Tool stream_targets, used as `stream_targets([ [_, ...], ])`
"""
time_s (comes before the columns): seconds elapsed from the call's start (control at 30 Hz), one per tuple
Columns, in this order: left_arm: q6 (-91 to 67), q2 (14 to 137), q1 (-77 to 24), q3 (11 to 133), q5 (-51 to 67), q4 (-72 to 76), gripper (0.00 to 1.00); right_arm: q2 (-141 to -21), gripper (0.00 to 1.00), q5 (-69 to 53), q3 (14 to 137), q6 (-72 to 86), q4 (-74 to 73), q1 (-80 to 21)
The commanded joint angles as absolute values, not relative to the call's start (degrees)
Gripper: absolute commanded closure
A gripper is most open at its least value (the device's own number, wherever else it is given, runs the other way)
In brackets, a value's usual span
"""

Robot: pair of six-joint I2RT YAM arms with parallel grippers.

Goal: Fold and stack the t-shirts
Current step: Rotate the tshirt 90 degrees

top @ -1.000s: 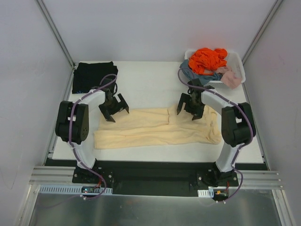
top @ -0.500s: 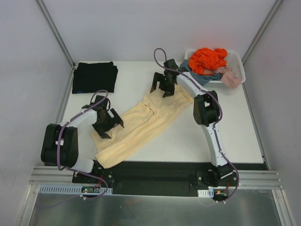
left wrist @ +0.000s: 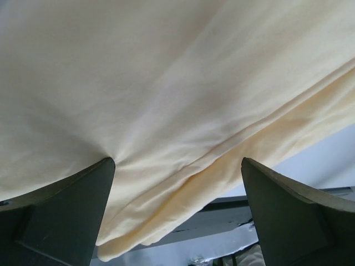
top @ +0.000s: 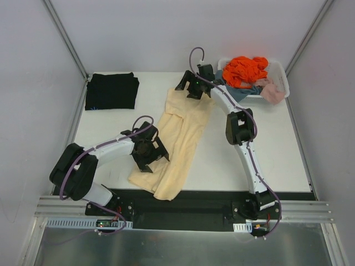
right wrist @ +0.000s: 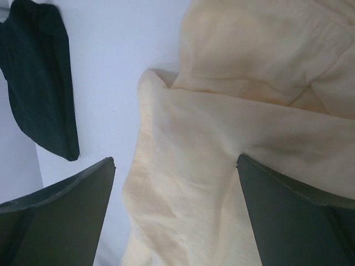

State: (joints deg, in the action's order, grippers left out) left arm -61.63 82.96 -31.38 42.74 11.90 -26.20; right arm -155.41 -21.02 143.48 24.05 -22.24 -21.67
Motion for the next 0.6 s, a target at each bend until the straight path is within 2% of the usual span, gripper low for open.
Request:
stream_targets([
  [0.0, -67.24, 86.92, -37.07, 46.48, 12.83, -22.76, 0.01, -155.57, 0.03, -16.08, 145.46, 22.59, -15.74, -19.78],
  [0.13, -66.79, 86.05, -39.63, 48.0, 12.4, -22.94, 0.01, -149.52, 0.03, -16.0, 144.59, 17.43, -16.52, -18.81],
  [0.27, -67.15, 76.15, -39.99, 44.74, 6.53, -23.64, 0.01, -138.2, 0.03, -22.46, 137.65, 11.27, -17.48, -18.81],
  [0.37, -64.17, 69.71, -39.99, 43.86, 3.35, -25.74, 0.01, -130.98, 0.03, -26.88, 132.56, 7.58, -24.57, -19.77],
  [0.5, -59.52, 66.18, -39.38, 43.16, 0.35, -28.39, 0.01, -117.19, 0.03, -22.26, 112.46, 4.22, -27.42, -23.9],
  [0.57, -58.89, 67.75, -38.07, 43.24, 1.13, -27.34, 0.01, -110.15, 0.03, -12.34, 100.97, 6.05, -28.03, -27.05],
])
